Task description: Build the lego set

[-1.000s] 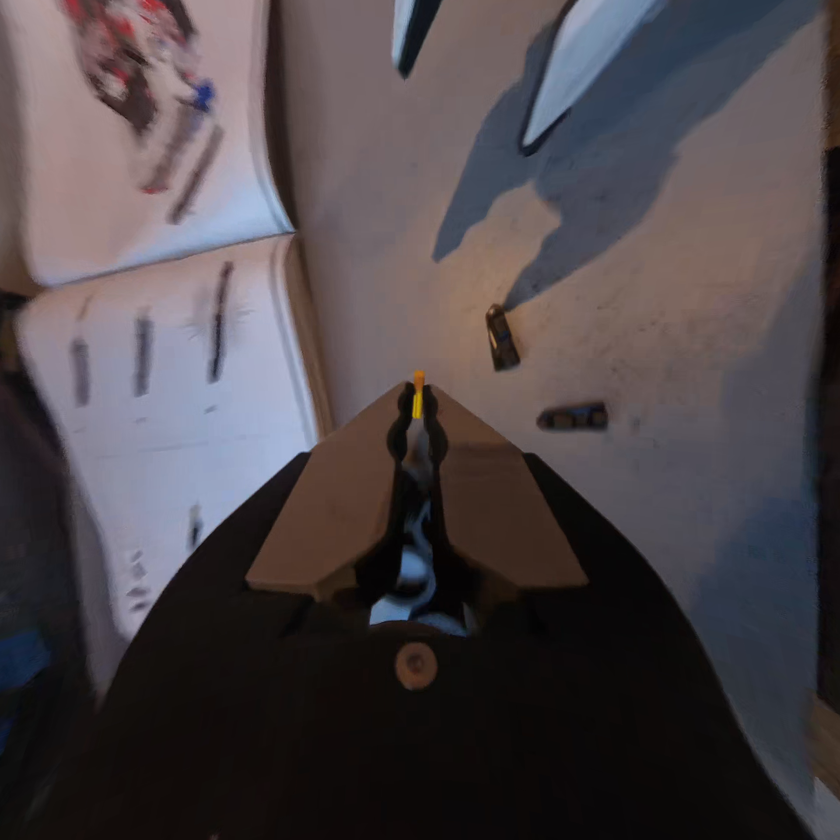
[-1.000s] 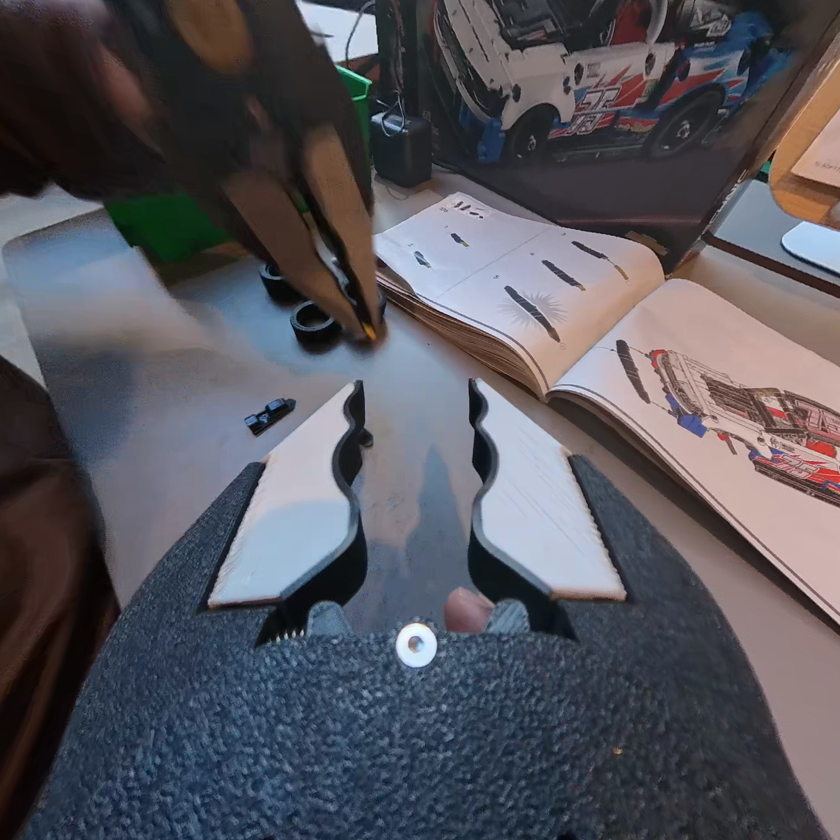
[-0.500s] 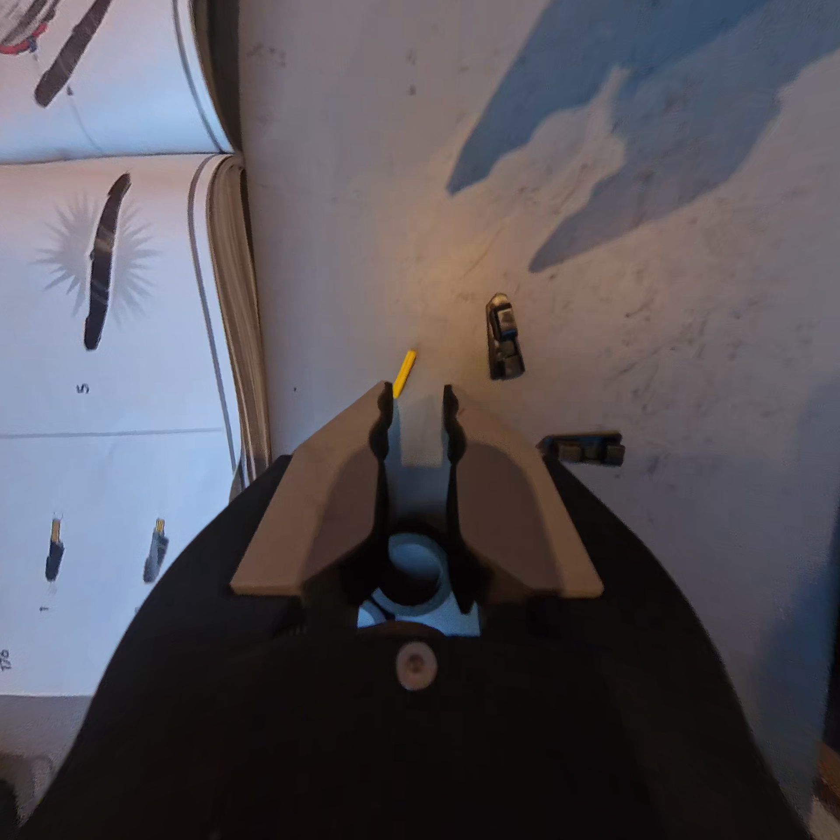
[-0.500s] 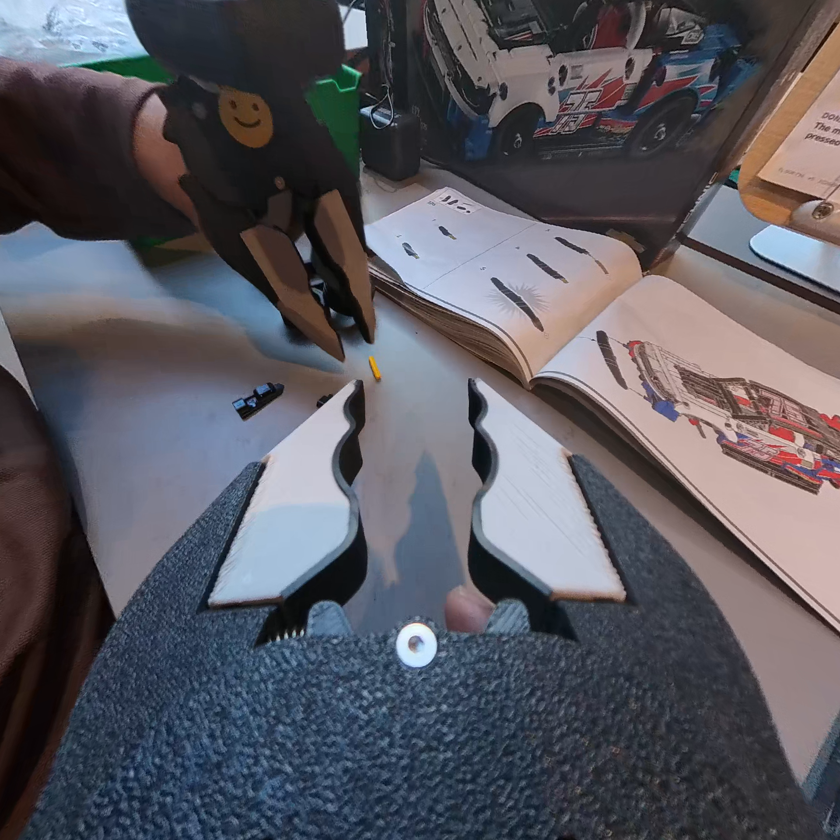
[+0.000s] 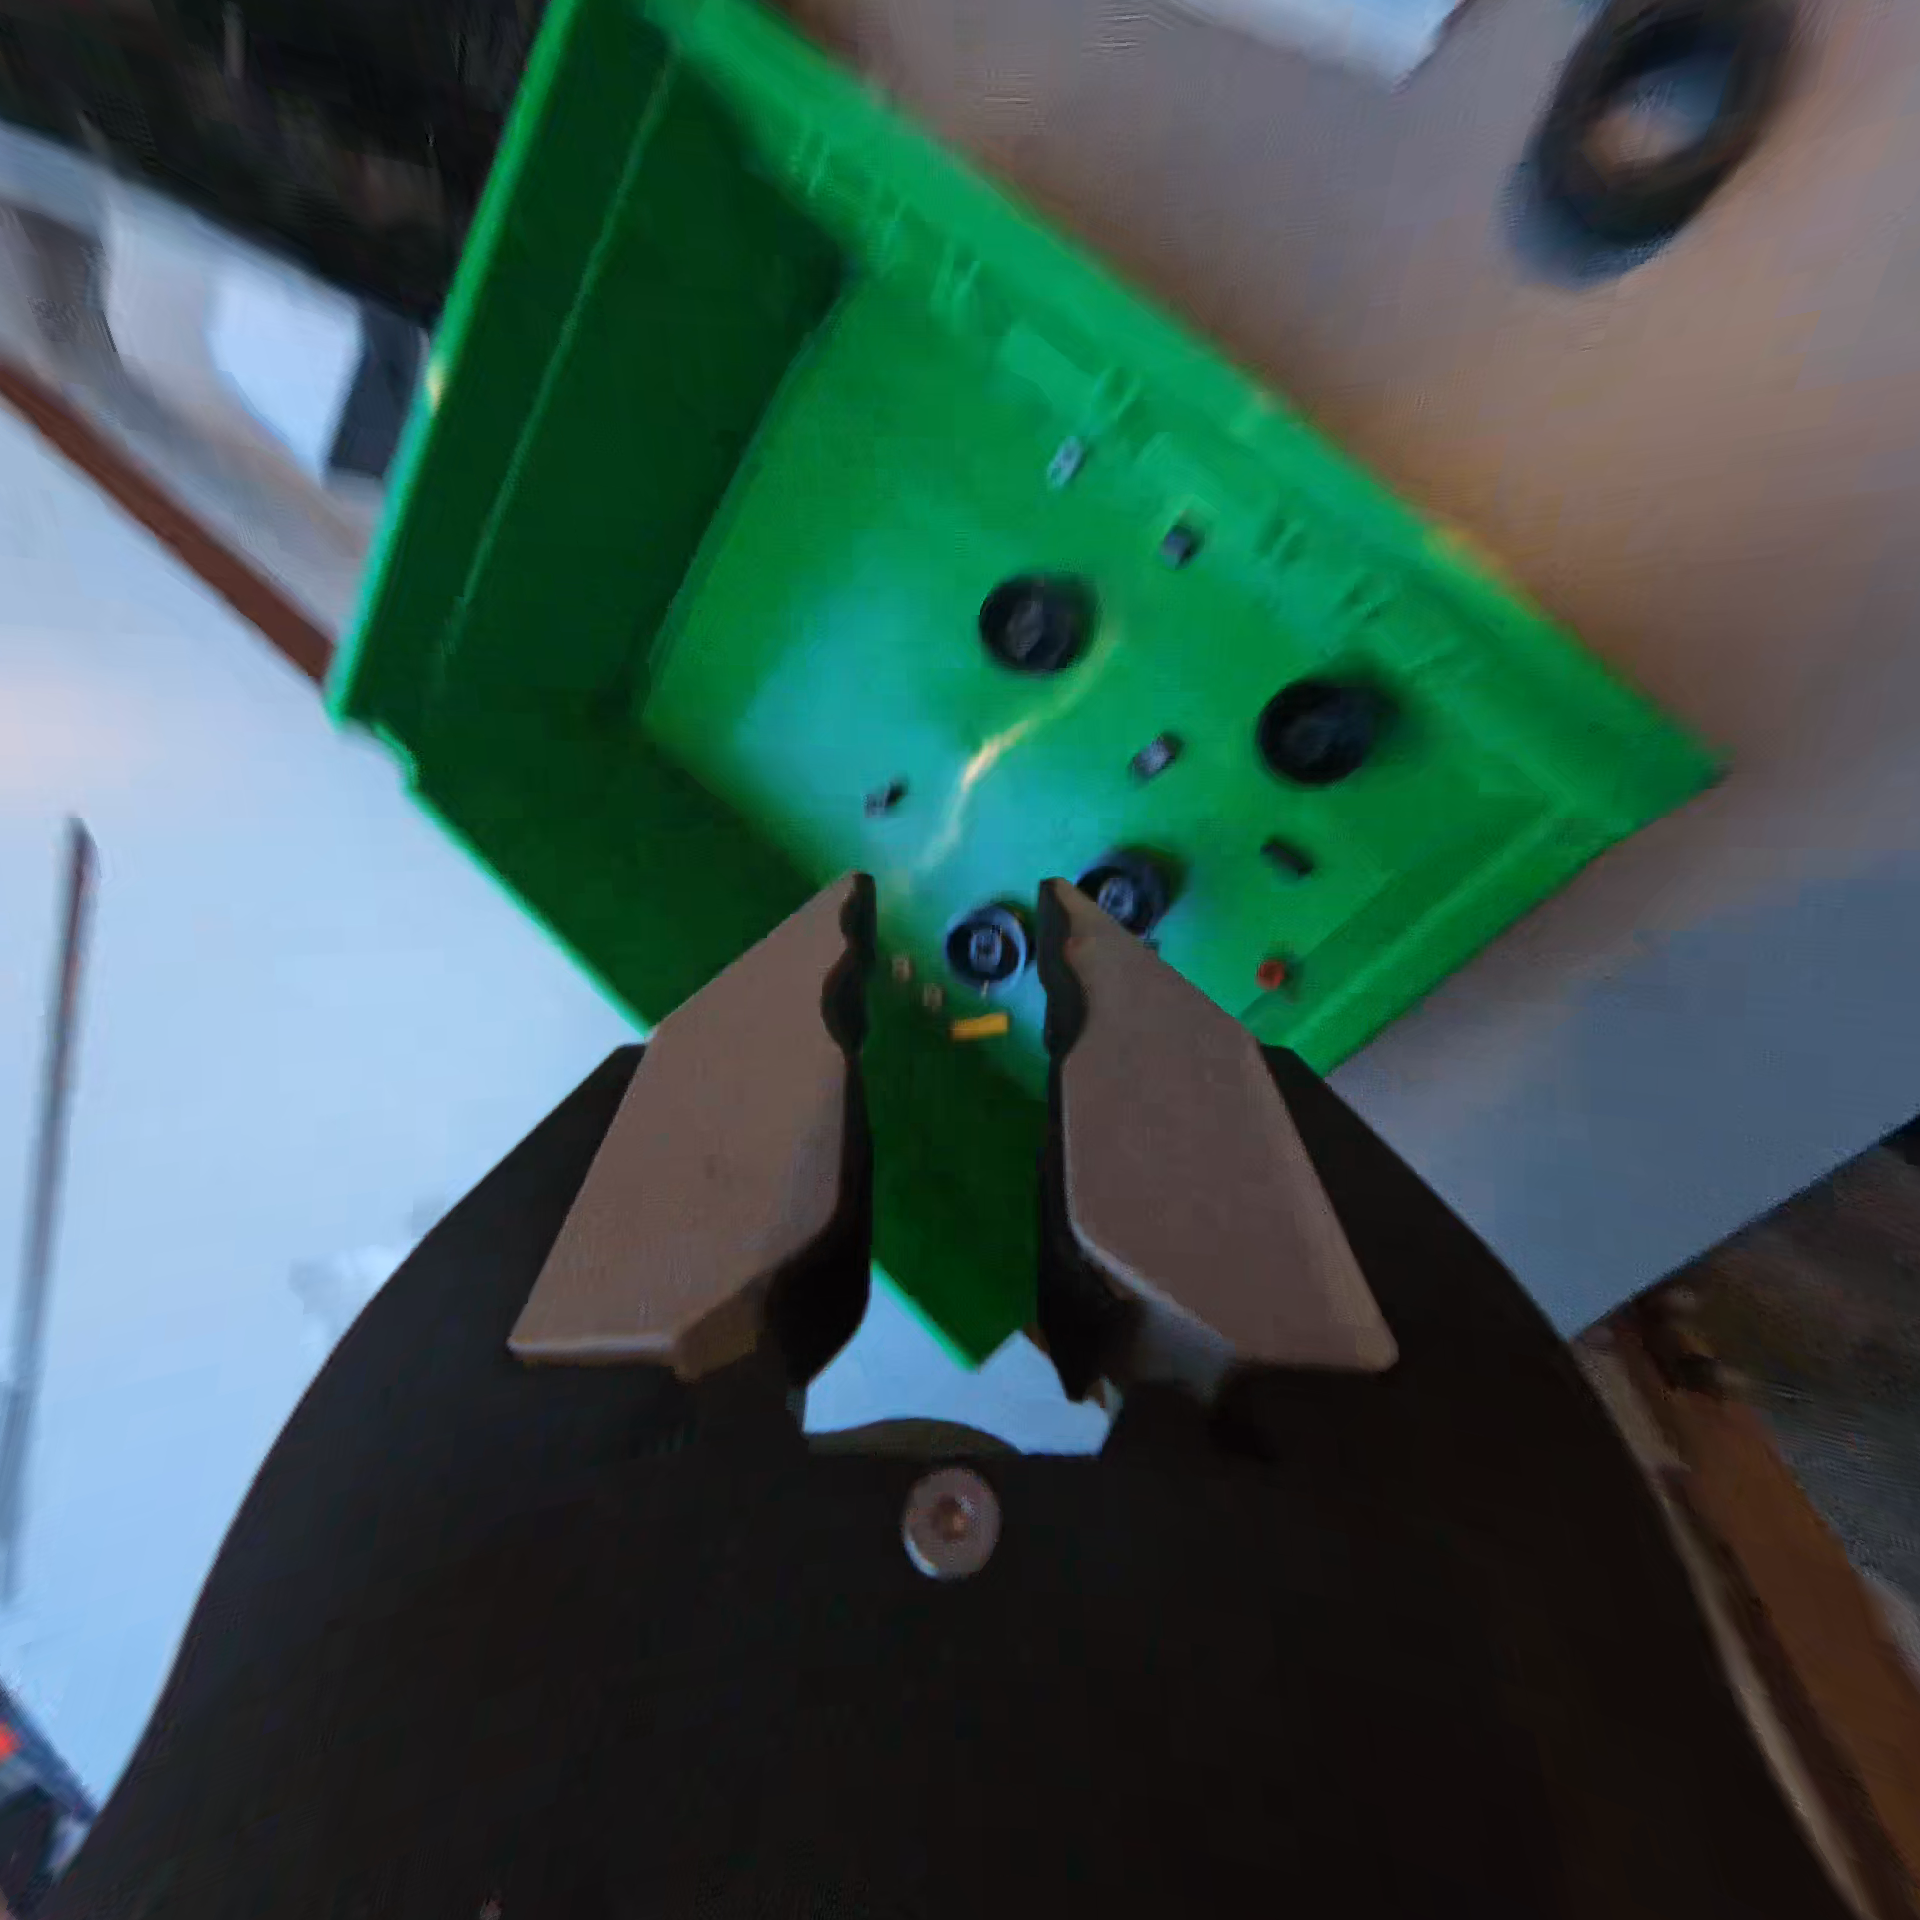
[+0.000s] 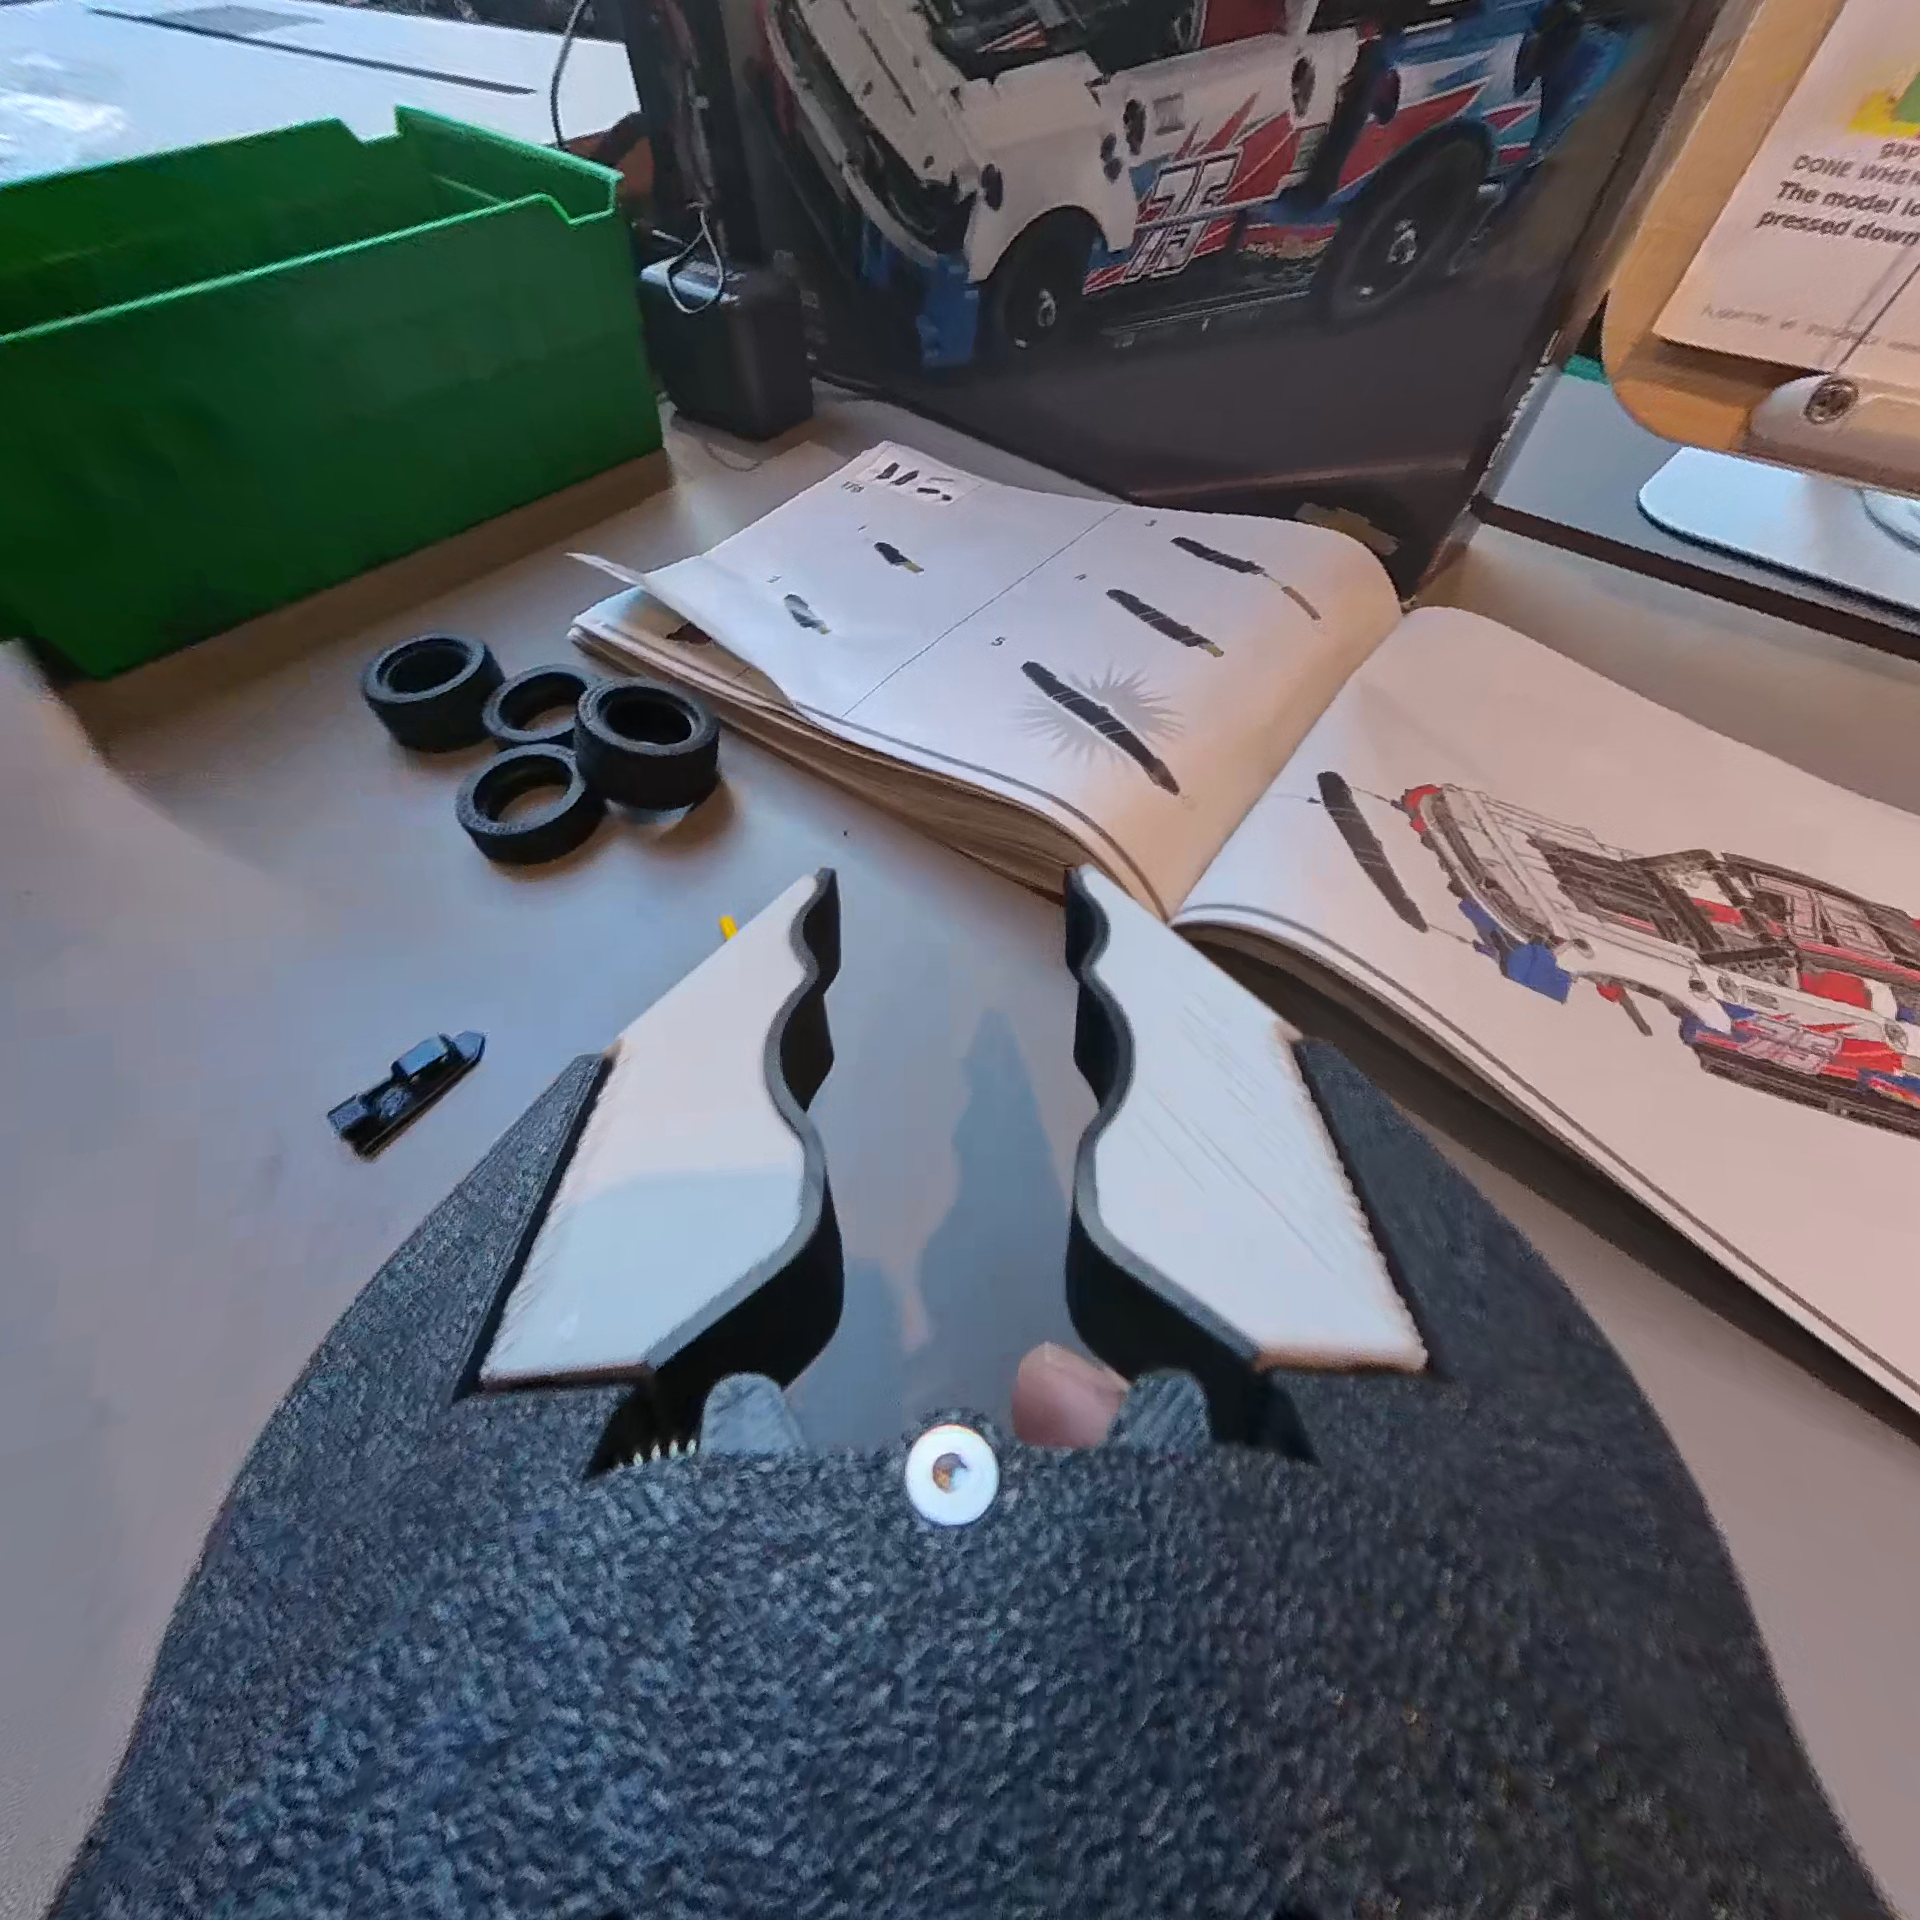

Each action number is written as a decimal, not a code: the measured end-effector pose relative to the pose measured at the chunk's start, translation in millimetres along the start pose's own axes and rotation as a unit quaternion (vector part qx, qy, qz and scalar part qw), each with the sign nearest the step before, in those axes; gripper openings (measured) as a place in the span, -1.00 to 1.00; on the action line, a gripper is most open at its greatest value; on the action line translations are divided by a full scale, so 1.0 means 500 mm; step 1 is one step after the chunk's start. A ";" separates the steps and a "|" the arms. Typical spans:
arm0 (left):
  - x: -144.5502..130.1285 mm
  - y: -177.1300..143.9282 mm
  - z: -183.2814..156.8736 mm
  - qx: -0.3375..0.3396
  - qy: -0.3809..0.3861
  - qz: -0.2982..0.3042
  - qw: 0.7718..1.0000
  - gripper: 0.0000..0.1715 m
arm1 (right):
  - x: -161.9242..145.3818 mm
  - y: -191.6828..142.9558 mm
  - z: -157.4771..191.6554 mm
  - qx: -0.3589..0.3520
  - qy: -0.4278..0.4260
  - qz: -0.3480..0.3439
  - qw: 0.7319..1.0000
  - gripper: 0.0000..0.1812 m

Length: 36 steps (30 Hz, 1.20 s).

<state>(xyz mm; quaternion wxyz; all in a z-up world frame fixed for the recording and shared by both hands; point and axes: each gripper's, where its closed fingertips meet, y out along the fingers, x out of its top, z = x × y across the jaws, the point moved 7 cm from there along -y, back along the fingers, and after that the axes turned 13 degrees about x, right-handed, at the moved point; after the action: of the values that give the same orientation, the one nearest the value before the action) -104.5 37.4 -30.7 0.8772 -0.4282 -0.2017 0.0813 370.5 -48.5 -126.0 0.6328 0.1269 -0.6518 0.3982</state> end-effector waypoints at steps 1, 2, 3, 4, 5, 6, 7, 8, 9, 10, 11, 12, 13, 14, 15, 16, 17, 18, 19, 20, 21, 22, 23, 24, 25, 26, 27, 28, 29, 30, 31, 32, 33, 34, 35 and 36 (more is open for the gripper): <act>-0.030 0.011 0.008 -0.013 -0.033 0.020 0.999 -0.63 | -0.001 0.010 0.002 -0.002 -0.004 -0.002 1.000 -0.54; -0.050 0.020 0.010 -0.025 -0.065 0.023 0.997 -0.61 | -0.002 0.020 0.006 -0.005 -0.012 -0.002 1.000 -0.54; -0.064 0.028 0.009 -0.024 -0.090 0.019 0.996 -0.62 | -0.004 0.028 0.008 -0.013 -0.025 0.002 1.000 -0.54; -0.077 0.034 0.007 -0.018 -0.102 0.015 0.995 -0.61 | -0.007 0.035 0.010 -0.022 -0.038 0.008 0.999 -0.54; -0.090 0.041 0.006 -0.006 -0.109 0.015 0.994 -0.60 | -0.011 0.041 0.012 -0.030 -0.050 0.013 0.998 -0.54; -0.101 0.049 0.006 0.009 -0.121 0.017 0.993 -0.59 | -0.014 0.046 0.014 -0.034 -0.058 0.019 0.998 -0.54; -0.110 0.057 0.004 0.014 -0.135 0.020 0.991 -0.59 | -0.015 0.050 0.016 -0.036 -0.064 0.025 0.997 -0.54; -0.117 0.065 -0.001 0.011 -0.146 0.022 0.989 -0.59 | -0.013 0.052 0.017 -0.040 -0.072 0.023 0.996 -0.54; -0.122 0.072 -0.006 0.007 -0.154 0.021 0.988 -0.57 | -0.010 0.053 0.016 -0.044 -0.080 0.018 0.996 -0.55; -0.127 0.078 -0.012 0.003 -0.159 0.024 0.987 -0.56 | -0.009 0.054 0.015 -0.048 -0.085 0.015 0.995 -0.56; -0.132 0.083 -0.016 -0.001 -0.159 0.032 0.987 -0.55 | -0.008 0.055 0.011 -0.051 -0.084 0.015 0.995 -0.57; -0.136 0.088 -0.017 0.002 -0.155 0.041 0.987 -0.54 | -0.009 0.057 0.007 -0.052 -0.078 0.018 0.995 -0.56; -0.140 0.090 -0.015 0.008 -0.151 0.048 0.987 -0.54 | -0.010 0.058 0.003 -0.050 -0.072 0.020 0.996 -0.56; -0.142 0.092 -0.012 0.008 -0.144 0.056 0.988 -0.57 | -0.010 0.059 0.000 -0.047 -0.067 0.020 0.996 -0.56; -0.144 0.094 -0.008 0.005 -0.137 0.064 0.988 -0.60 | -0.010 0.059 -0.003 -0.045 -0.062 0.018 0.997 -0.56; -0.147 0.095 -0.005 -0.002 -0.132 0.074 0.989 -0.65 | -0.009 0.060 -0.006 -0.043 -0.058 0.017 0.997 -0.56; -0.149 0.096 -0.001 -0.011 -0.128 0.085 0.988 -0.64 | -0.010 0.061 -0.008 -0.041 -0.054 0.018 0.998 -0.56; -0.151 0.097 0.000 -0.027 -0.124 0.097 0.987 -0.64 | -0.010 0.062 -0.010 -0.039 -0.049 0.020 0.998 -0.56; -0.154 0.100 -0.002 -0.049 -0.116 0.110 0.986 -0.64 | -0.011 0.062 -0.011 -0.037 -0.047 0.021 0.998 -0.56; -0.156 0.105 -0.004 -0.062 -0.108 0.122 0.985 -0.63 | -0.011 0.062 -0.010 -0.034 -0.046 0.020 0.998 -0.56; -0.156 0.110 -0.001 -0.061 -0.092 0.133 0.985 -0.70 | -0.011 0.062 -0.010 -0.032 -0.047 0.019 0.998 -0.56; -0.153 0.115 0.001 -0.057 -0.068 0.135 0.987 -0.71 | -0.010 0.061 -0.009 -0.031 -0.048 0.017 0.998 -0.57; -0.151 0.119 -0.002 -0.058 -0.037 0.141 0.988 -0.70 | -0.010 0.060 -0.008 -0.029 -0.048 0.015 0.998 -0.57; -0.147 0.124 -0.004 -0.057 -0.009 0.148 0.987 -0.71 | -0.009 0.059 -0.008 -0.027 -0.048 0.012 0.998 -0.57; -0.141 0.129 -0.007 -0.061 0.012 0.156 0.986 -0.70 | -0.009 0.058 -0.008 -0.025 -0.047 0.010 0.999 -0.57; -0.133 0.134 -0.012 -0.070 0.034 0.166 0.983 -0.67 | -0.008 0.057 -0.007 -0.023 -0.047 0.007 0.999 -0.57; -0.126 0.140 -0.016 -0.070 0.064 0.176 0.980 -0.65 | -0.007 0.055 -0.007 -0.021 -0.046 0.004 0.999 -0.57; -0.121 0.145 -0.017 -0.063 0.103 0.187 0.975 -0.64 | -0.007 0.054 -0.007 -0.019 -0.045 0.000 0.999 -0.57; -0.118 0.149 -0.021 -0.060 0.146 0.198 0.967 -0.64 | -0.006 0.052 -0.007 -0.018 -0.044 -0.004 0.999 -0.57; -0.116 0.154 -0.027 -0.062 0.186 0.206 0.959 -0.64 | -0.005 0.050 -0.007 -0.016 -0.042 -0.007 0.999 -0.57; -0.116 0.161 -0.034 -0.065 0.217 0.217 0.949 -0.65 | -0.005 0.049 -0.008 -0.014 -0.040 -0.011 0.999 -0.57; -0.117 0.168 -0.043 -0.073 0.242 0.230 0.940 -0.65 | -0.004 0.047 -0.009 -0.012 -0.037 -0.016 0.999 -0.57; -0.119 0.175 -0.053 -0.083 0.265 0.240 0.930 -0.63 | -0.003 0.045 -0.009 -0.011 -0.034 -0.020 0.999 -0.57; -0.123 0.183 -0.060 -0.086 0.292 0.246 0.920 -0.63 | -0.002 0.042 -0.010 -0.009 -0.031 -0.024 0.999 -0.57; -0.128 0.192 -0.063 -0.084 0.319 0.247 0.911 -0.64 | -0.002 0.040 -0.010 -0.008 -0.028 -0.028 0.999 -0.57; -0.136 0.198 -0.067 -0.088 0.340 0.252 0.902 -0.64 | -0.001 0.037 -0.011 -0.008 -0.025 -0.033 0.999 -0.57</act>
<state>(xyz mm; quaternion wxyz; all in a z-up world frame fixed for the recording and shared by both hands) -148.6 53.3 -146.1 0.8013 -0.5418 0.2170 0.1314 362.2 -33.0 -133.9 0.6297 0.1531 -0.6664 0.3689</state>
